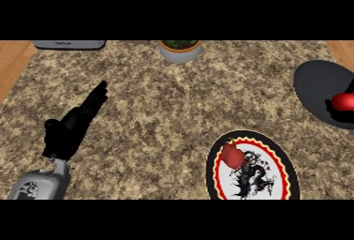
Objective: Pick the tomato from the plate and place it in the pan
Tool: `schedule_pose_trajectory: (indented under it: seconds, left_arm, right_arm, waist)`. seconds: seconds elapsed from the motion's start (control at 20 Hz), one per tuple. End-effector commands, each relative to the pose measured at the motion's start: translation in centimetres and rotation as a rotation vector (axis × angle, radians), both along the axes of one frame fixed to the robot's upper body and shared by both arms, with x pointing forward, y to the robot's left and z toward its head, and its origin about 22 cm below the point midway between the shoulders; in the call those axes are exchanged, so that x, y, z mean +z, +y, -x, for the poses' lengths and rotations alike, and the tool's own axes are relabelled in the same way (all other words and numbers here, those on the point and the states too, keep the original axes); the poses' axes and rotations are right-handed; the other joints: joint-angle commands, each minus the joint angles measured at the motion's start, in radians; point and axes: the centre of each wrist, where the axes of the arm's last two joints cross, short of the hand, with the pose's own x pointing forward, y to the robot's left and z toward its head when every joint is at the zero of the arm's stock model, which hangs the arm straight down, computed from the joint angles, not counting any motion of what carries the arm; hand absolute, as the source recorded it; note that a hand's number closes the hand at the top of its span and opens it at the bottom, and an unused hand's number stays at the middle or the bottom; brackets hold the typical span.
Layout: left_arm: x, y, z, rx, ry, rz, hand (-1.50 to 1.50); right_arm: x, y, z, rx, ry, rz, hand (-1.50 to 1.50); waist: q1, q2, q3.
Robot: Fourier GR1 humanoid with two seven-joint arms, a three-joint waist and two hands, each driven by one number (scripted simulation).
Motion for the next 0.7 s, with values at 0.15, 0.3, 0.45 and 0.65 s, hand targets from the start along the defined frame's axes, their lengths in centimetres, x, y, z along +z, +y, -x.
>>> schedule_pose_trajectory:
  seconds: [0.15, 0.3, 0.45, 0.65]
  left_arm:
    - [0.6, 0.6, 0.0, -0.013, -0.007, -0.011, 0.00]
    - [-1.3, 0.1, -1.1, -0.010, -0.013, 0.000, 0.00]
    - [0.5, 0.7, -0.8, -0.025, -0.028, 0.021, 0.00]
    - [0.6, -0.8, -0.3, -0.036, -0.018, 0.004, 0.00]
  right_arm:
    - [-1.3, -2.1, -2.6, -0.025, -0.019, -0.004, 1.50]
    - [-2.3, -2.6, -2.2, -0.016, -0.009, 0.016, 1.50]
    - [-0.4, -3.4, -3.1, -0.035, -0.021, -0.003, 1.50]
    - [-1.6, -4.3, -1.9, -0.048, -0.028, -0.007, 1.50]
  waist:
    - [0.017, 0.005, 0.001]
    - [0.009, 0.008, 0.001]
    - [0.030, 0.012, 0.003]
    - [0.037, 0.016, 0.005]
